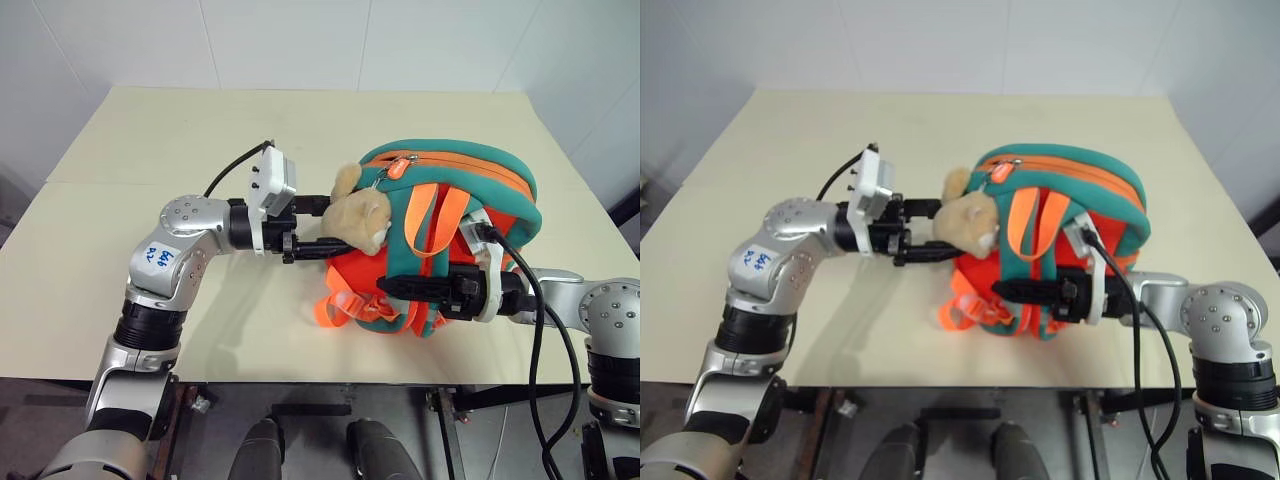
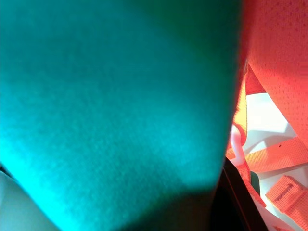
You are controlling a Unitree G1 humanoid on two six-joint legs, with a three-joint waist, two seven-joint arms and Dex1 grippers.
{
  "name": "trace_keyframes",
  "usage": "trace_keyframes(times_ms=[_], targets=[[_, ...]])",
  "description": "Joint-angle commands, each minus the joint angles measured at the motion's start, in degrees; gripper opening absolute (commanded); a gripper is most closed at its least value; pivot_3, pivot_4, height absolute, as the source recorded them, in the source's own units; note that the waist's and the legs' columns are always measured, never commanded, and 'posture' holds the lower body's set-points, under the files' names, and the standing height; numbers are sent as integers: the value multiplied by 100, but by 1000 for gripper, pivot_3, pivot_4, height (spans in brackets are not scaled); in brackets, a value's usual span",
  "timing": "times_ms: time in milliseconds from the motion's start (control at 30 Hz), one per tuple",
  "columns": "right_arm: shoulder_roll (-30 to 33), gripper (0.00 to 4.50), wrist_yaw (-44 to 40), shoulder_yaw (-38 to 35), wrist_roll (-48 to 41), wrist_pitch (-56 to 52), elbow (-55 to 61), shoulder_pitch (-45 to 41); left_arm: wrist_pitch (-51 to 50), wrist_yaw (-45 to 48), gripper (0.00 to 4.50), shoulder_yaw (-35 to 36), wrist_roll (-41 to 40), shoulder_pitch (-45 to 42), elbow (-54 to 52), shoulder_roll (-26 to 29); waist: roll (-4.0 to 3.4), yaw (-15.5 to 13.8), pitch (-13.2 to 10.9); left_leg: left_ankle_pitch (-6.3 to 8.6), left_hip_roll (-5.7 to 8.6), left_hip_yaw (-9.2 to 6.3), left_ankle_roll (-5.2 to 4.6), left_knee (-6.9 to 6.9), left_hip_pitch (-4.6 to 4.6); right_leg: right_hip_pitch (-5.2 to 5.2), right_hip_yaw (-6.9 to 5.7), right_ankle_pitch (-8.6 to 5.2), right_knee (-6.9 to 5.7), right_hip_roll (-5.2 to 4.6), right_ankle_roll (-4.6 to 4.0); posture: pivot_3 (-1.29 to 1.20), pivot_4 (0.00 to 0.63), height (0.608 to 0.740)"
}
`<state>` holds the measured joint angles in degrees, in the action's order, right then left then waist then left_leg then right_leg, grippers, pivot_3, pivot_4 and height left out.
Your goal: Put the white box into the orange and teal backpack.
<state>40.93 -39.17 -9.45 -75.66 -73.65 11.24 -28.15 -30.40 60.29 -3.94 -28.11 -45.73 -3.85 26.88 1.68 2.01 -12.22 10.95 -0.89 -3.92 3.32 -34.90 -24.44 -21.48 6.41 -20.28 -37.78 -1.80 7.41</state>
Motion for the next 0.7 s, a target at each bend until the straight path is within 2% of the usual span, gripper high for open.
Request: trace_keyframes(times_ms=[33,133,233,300,500,700], targets=[[-18,807,37,-118,-114,22,202,87,-23,155,1889,526,-268,-274,142,360,0,17,0,0,-1,0,0,2,0,-1,0,0,0,0,0,0,150,740],[-18,807,54,-127,-125,30,214,112,91,654,1369,685,-289,-437,526,894,0,52,0,0,-3,0,0,8,2,-3,0,-1,-1,5,-3,0,150,740],[-21,807,69,-135,-131,35,215,116,-127,1060,1281,683,-354,-551,806,1296,-1,63,0,0,-3,1,0,15,1,-4,0,-2,6,3,-4,0,150,740],[-20,807,78,-142,-131,39,218,121,110,1201,1280,655,-116,-660,1191,1507,-1,64,0,0,-2,2,0,25,1,-3,0,-2,15,0,-4,0,150,740],[-32,807,136,-182,-185,46,249,152,848,1186,1280,768,294,-1115,2662,1576,-1,68,-1,0,-3,0,1,43,1,-9,-4,-5,20,0,-8,0,150,740],[-39,807,264,-222,-289,89,310,219,1551,1106,1280,612,722,-1437,4366,1195,-1,95,-1,0,-3,0,1,57,1,-11,-3,-6,27,-1,-8,0,150,740]])
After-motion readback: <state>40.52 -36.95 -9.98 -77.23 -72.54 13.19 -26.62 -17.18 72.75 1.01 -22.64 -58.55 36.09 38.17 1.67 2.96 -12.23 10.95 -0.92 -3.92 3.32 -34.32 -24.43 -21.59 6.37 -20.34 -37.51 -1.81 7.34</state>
